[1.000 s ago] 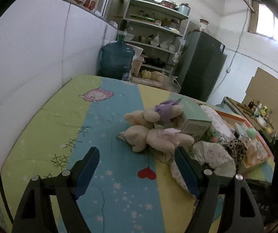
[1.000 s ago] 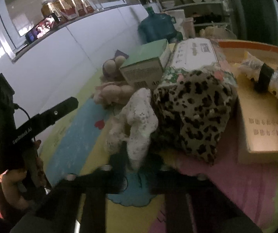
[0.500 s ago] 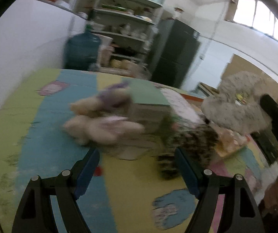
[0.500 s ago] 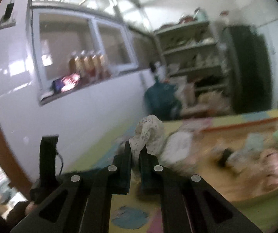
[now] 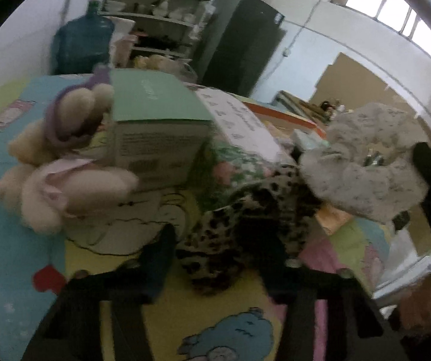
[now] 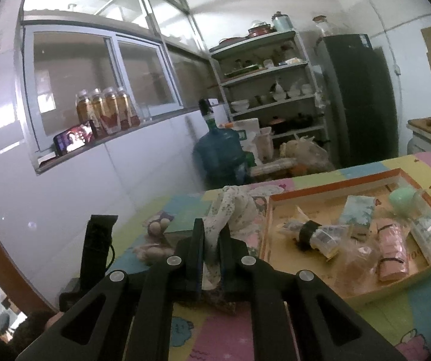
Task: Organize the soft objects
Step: 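Grasp the leopard-print scrunchie with the left tool while the right grasps the white lace scrunchie, then carry both scrunchies over the tray with both tools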
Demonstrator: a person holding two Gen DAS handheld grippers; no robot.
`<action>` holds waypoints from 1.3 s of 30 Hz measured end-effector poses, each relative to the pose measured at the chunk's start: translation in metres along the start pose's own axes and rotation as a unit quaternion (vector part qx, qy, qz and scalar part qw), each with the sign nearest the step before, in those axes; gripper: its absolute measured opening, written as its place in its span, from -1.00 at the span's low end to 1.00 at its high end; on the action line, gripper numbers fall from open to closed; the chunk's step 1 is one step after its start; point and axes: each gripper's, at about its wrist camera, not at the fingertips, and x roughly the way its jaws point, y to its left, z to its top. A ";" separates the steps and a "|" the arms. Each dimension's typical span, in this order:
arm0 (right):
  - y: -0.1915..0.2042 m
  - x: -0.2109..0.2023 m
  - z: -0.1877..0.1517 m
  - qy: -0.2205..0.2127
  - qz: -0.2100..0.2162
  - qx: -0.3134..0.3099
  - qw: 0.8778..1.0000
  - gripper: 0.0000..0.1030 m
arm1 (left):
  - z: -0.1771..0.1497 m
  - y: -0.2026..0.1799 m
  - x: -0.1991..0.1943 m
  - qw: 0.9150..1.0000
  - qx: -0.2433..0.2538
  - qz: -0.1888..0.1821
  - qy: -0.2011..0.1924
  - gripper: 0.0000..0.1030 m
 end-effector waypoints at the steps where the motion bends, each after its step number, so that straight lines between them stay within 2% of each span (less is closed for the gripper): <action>1: 0.000 0.000 -0.001 0.001 -0.001 0.001 1.000 -0.80 | -0.002 -0.001 -0.001 1.000 0.000 -0.003 -0.002 -0.31; 2: -0.001 0.001 -0.001 0.002 -0.002 0.001 1.000 -0.80 | -0.003 -0.003 -0.001 1.000 0.003 -0.005 -0.006 -0.52; 3: -0.001 0.001 -0.001 0.002 -0.003 0.000 1.000 -0.80 | -0.004 -0.006 -0.002 1.000 0.006 -0.009 -0.008 -0.62; 6: -0.001 0.002 0.000 0.002 -0.004 0.001 1.000 -0.80 | -0.009 -0.011 -0.009 1.000 0.009 -0.011 -0.021 -0.65; 14: 0.002 -0.001 0.001 -0.007 0.000 -0.002 1.000 -0.80 | -0.006 -0.027 -0.047 0.997 0.031 0.006 -0.067 -0.66; 23: 0.005 -0.019 0.006 -0.038 -0.012 -0.016 0.999 -0.80 | 0.005 -0.038 -0.078 0.993 0.048 0.014 -0.110 -0.66; 30: -0.006 -0.039 0.013 -0.072 -0.031 -0.013 0.997 -0.81 | 0.016 -0.055 -0.081 0.990 0.062 0.016 -0.126 -0.66; 39: -0.033 -0.073 0.022 -0.116 -0.084 -0.016 0.990 -0.81 | 0.039 -0.081 -0.069 0.986 0.080 -0.002 -0.143 -0.66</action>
